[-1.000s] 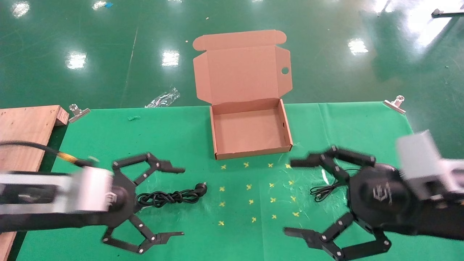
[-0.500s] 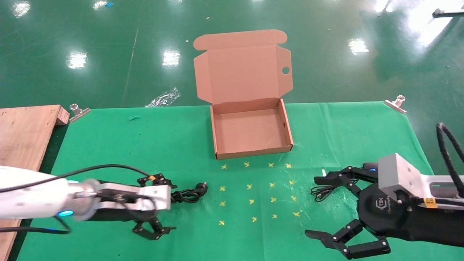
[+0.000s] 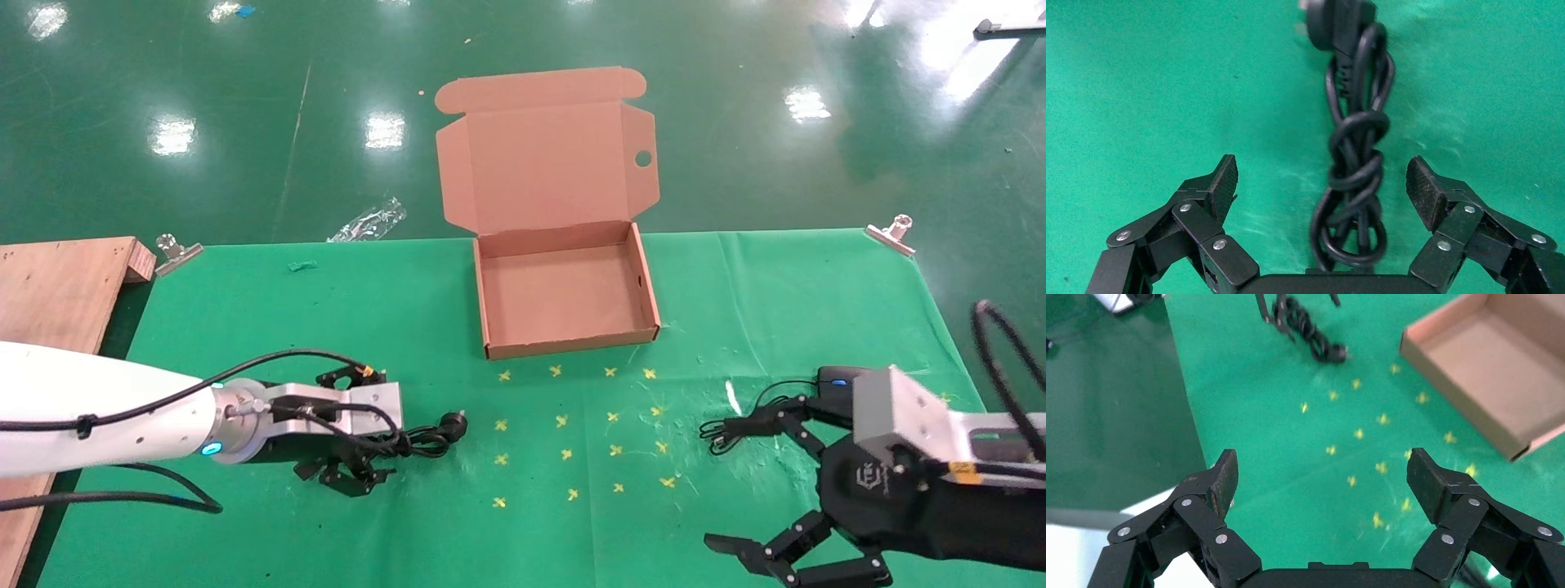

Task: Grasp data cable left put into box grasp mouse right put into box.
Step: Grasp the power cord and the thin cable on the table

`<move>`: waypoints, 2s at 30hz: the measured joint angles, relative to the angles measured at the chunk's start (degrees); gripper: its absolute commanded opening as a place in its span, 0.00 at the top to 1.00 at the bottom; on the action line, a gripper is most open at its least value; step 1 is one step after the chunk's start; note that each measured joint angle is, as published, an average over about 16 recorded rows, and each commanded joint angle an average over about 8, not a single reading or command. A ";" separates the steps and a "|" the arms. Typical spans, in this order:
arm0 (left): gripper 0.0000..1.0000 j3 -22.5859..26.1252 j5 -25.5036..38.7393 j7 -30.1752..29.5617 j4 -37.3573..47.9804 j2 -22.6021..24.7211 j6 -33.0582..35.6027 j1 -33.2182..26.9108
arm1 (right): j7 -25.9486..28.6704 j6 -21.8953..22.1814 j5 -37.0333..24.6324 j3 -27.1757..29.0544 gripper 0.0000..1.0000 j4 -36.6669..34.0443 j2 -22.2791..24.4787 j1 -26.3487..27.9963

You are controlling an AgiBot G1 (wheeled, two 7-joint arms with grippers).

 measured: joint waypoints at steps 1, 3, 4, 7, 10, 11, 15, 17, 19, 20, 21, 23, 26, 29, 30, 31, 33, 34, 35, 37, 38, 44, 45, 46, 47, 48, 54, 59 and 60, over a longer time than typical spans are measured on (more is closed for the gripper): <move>0.00 0.05 0.15 -0.08 0.02 0.03 0.00 0.01 | -0.11 0.03 -1.06 -0.35 0.00 0.02 0.03 0.06; 0.00 0.12 0.34 -0.17 0.02 0.03 0.02 0.06 | -0.47 0.12 -3.63 -1.16 0.00 0.03 0.08 0.30; 0.00 0.16 0.39 -0.18 -0.01 0.02 0.05 0.09 | -0.72 0.20 -5.10 -1.60 0.00 0.03 0.06 0.49; 0.00 0.22 0.45 -0.20 -0.11 -0.03 0.12 0.18 | -1.71 0.66 -10.04 -2.95 0.00 -0.08 -0.19 1.27; 0.00 0.23 0.46 -0.22 -0.15 -0.04 0.15 0.20 | -3.12 1.42 -15.55 -4.36 0.00 -0.38 -0.88 2.41; 0.00 0.23 0.47 -0.23 -0.15 -0.04 0.15 0.20 | -3.65 1.74 -17.45 -4.83 0.00 -0.57 -1.23 2.85; 0.00 0.23 0.47 -0.24 -0.17 -0.04 0.15 0.20 | -6.18 3.36 -25.09 -6.81 0.00 -2.42 -3.66 5.14; 0.00 0.23 0.48 -0.25 -0.17 -0.04 0.15 0.20 | -7.63 4.25 -28.61 -7.79 0.00 -4.16 -5.46 6.57; 0.00 0.23 0.48 -0.25 -0.17 -0.04 0.15 0.20 | -9.18 5.17 -31.73 -8.74 0.00 -6.48 -7.57 8.15; 0.00 0.23 0.48 -0.25 -0.17 -0.04 0.15 0.20 | -9.99 5.61 -33.11 -9.18 0.00 -7.82 -8.68 8.97; 0.00 0.23 0.48 -0.25 -0.17 -0.04 0.15 0.20 | -10.83 6.07 -34.39 -9.60 0.00 -9.29 -9.83 9.81; 0.00 0.23 0.48 -0.25 -0.17 -0.04 0.15 0.20 | -12.56 6.89 -36.61 -10.41 0.00 -12.48 -12.13 11.45; 0.00 0.23 0.48 -0.25 -0.17 -0.04 0.15 0.20 | -15.27 8.08 -39.25 -11.50 0.00 -17.91 -15.57 13.86; 0.00 0.23 0.48 -0.25 -0.17 -0.04 0.15 0.20 | -17.99 9.20 -41.03 -12.32 0.00 -23.65 -18.73 16.19; 0.00 0.23 0.48 -0.25 -0.17 -0.04 0.15 0.20 | -18.87 9.56 -41.44 -12.52 0.00 -25.55 -19.69 16.92; 0.00 0.23 0.48 -0.25 -0.17 -0.04 0.15 0.20 | -19.71 9.91 -41.73 -12.67 0.00 -27.35 -20.56 17.61; 0.00 0.23 0.48 -0.25 -0.17 -0.04 0.15 0.20 | -21.24 10.56 -42.17 -12.88 0.00 -30.69 -22.12 18.87; 0.00 0.23 0.48 -0.25 -0.17 -0.04 0.15 0.20 | -21.88 10.83 -42.30 -12.95 0.00 -32.08 -22.76 19.39; 0.00 0.23 0.48 -0.25 -0.17 -0.04 0.15 0.21 | -22.53 11.13 -42.45 -13.01 0.00 -33.55 -23.41 19.92; 0.19 0.23 0.48 -0.25 -0.17 -0.04 0.14 0.21 | -23.62 11.68 -42.68 -13.11 0.00 -36.18 -24.53 20.86; 0.32 0.23 0.49 -0.25 -0.17 -0.04 0.14 0.21 | -24.07 11.93 -42.76 -13.15 0.00 -37.32 -25.01 21.25; 1.00 0.23 0.49 -0.25 -0.17 -0.04 0.13 0.21 | -25.66 12.88 -42.85 -13.14 0.58 -41.72 -26.70 22.72; 1.00 0.23 0.49 -0.25 -0.16 -0.04 0.13 0.21 | -25.76 12.96 -42.84 -13.13 0.70 -42.09 -26.84 22.84; 1.00 0.23 0.49 -0.25 -0.16 -0.04 0.13 0.21 | -25.83 13.01 -42.84 -13.12 0.83 -42.35 -26.93 22.93; 1.00 0.23 0.49 -0.25 -0.16 -0.04 0.13 0.22 | -25.88 13.05 -42.86 -13.13 0.95 -42.52 -26.98 22.99; 1.00 0.23 0.49 -0.25 -0.16 -0.04 0.13 0.22 | -25.90 13.07 -42.87 -13.13 1.00 -42.61 -27.02 23.02; 1.00 0.22 0.47 -0.25 -0.16 -0.05 0.14 0.22 | -25.83 13.01 -42.79 -13.11 1.00 -42.35 -26.91 22.94; 1.00 0.22 0.46 -0.25 -0.16 -0.05 0.14 0.22 | -25.72 12.87 -42.68 -13.09 1.00 -41.80 -26.69 22.72; 1.00 0.22 0.46 -0.25 -0.16 -0.05 0.14 0.22 | -25.70 12.84 -42.66 -13.08 1.00 -41.71 -26.66 22.68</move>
